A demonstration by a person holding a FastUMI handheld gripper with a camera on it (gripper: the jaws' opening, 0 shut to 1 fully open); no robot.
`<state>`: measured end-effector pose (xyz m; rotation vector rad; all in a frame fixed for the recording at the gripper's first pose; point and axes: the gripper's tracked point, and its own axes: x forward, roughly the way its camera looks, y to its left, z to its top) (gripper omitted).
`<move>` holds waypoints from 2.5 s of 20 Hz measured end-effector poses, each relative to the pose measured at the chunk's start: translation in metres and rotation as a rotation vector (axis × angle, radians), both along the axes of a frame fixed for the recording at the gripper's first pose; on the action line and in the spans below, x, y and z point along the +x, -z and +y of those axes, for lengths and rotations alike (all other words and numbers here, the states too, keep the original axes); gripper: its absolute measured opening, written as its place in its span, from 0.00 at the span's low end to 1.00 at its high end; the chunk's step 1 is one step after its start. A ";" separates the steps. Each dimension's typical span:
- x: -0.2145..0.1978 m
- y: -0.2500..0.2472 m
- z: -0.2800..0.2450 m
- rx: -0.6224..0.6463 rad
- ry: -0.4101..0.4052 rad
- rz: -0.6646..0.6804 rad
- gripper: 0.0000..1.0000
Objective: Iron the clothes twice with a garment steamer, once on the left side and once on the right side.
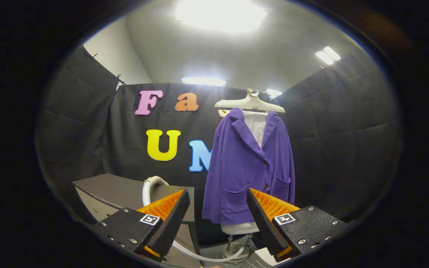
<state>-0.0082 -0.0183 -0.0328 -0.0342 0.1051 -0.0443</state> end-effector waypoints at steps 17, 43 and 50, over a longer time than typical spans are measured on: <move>-0.012 -0.017 -0.031 -0.068 -0.322 -0.001 0.95; 0.055 -0.016 0.027 0.046 -0.452 0.103 0.95; 0.113 -0.003 0.119 0.075 -0.502 0.249 0.95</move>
